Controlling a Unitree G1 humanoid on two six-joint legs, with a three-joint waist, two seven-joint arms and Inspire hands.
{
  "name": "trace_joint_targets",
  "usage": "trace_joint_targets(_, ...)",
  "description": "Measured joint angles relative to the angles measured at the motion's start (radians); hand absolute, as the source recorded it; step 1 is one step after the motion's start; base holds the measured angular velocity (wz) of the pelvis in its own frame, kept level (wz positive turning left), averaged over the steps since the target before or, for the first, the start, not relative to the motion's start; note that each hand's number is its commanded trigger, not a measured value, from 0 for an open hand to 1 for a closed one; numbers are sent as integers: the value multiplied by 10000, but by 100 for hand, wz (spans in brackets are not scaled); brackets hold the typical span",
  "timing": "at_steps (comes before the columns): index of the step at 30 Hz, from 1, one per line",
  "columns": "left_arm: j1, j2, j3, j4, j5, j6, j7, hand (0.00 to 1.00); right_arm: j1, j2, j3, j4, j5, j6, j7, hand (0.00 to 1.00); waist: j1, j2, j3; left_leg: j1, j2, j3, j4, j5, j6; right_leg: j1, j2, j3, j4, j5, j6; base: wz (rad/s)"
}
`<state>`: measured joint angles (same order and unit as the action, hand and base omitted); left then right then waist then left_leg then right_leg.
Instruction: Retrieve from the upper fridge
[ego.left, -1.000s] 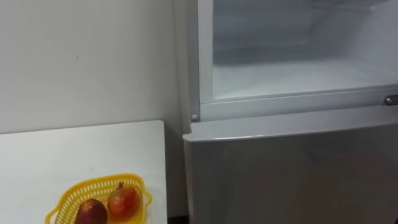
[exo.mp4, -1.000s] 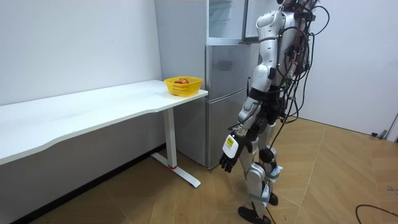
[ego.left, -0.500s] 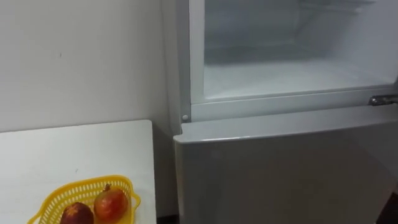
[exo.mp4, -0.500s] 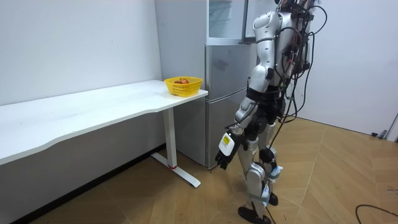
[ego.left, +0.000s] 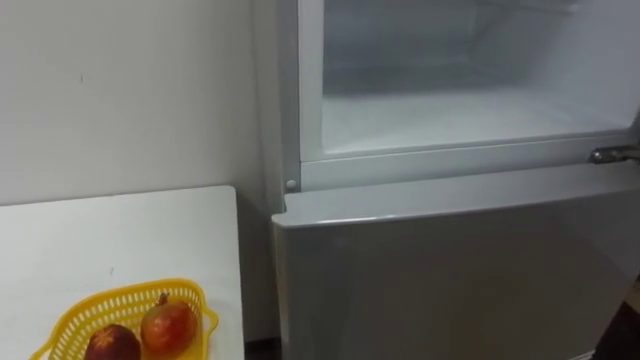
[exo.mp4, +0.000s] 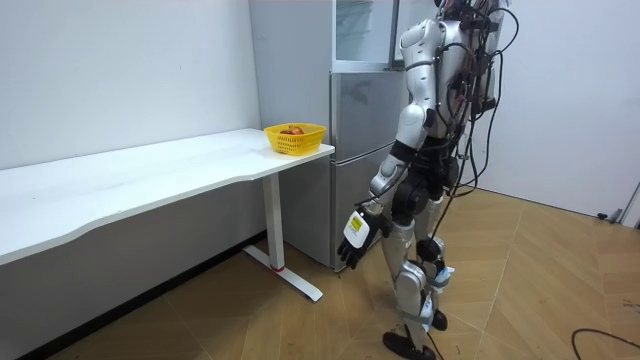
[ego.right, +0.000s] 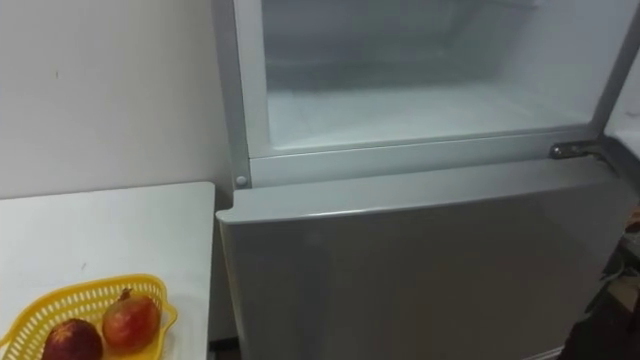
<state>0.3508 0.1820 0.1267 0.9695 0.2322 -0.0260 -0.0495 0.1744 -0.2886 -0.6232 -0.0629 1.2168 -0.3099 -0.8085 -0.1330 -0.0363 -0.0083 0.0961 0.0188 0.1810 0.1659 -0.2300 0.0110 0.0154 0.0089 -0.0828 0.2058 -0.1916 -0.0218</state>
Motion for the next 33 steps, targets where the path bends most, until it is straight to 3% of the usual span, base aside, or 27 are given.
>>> trace_joint_targets(11, -52, -35, 314, 168, -30, -232, 241, 0, -514, 0, 1, -793, 700, -6, 1123, 0, 32, -8, 27, 33, 10, 125, -10, 0, 0, 36, 4, 118, -5, -1, 5, -2)
trace_joint_targets(33, 85, -135, 660, 712, 409, -220, 395, 0, -1022, 0, 134, -1381, 680, 77, 3308, 0, 334, -38, 61, 7, 22, 229, 84, -1, 1, 3, -59, -59, 130, -9, 6, 1)
